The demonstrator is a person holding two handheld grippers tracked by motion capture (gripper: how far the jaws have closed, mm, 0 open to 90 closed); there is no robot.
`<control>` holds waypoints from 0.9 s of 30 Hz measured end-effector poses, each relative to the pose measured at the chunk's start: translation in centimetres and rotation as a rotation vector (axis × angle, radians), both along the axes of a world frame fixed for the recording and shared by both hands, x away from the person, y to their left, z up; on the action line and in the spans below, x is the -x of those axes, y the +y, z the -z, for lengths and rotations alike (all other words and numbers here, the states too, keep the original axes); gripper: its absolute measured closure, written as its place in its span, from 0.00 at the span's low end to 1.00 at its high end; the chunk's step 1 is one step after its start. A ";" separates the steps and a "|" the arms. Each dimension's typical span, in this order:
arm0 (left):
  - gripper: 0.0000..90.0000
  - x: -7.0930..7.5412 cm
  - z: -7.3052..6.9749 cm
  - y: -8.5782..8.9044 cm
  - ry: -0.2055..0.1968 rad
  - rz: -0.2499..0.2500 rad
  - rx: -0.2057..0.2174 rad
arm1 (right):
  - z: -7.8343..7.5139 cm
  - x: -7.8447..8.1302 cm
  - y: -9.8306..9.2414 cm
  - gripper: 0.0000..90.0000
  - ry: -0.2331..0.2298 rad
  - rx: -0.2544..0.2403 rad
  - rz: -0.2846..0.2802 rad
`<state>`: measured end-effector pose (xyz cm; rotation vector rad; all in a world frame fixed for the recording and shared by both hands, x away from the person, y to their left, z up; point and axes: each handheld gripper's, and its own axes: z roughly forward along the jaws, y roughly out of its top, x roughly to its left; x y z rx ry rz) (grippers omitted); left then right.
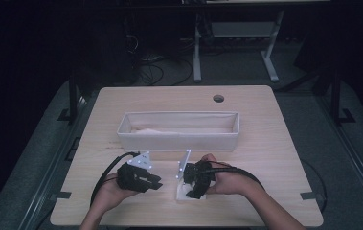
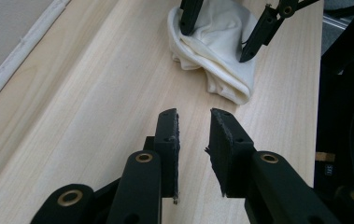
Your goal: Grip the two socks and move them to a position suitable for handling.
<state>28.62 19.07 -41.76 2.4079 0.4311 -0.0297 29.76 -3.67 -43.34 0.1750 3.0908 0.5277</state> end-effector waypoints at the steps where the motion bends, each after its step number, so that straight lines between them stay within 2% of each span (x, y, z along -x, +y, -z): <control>1: 0.80 0.0 0.0 0.1 0.002 -0.003 0.000 | 0.0 0.0 0.0 0.47 -0.003 0.001 -0.002; 15: 0.72 -0.1 0.1 0.6 0.000 -0.029 -0.001 | 0.2 0.4 0.3 0.47 -0.030 0.023 -0.014; 22: 0.67 -0.1 0.1 0.9 -0.004 -0.041 -0.003 | 0.2 0.3 0.5 0.52 -0.022 0.031 -0.015; 27: 0.66 -0.2 0.2 1.0 0.002 -0.051 -0.012 | 0.0 0.0 1.2 0.60 -0.015 0.080 -0.004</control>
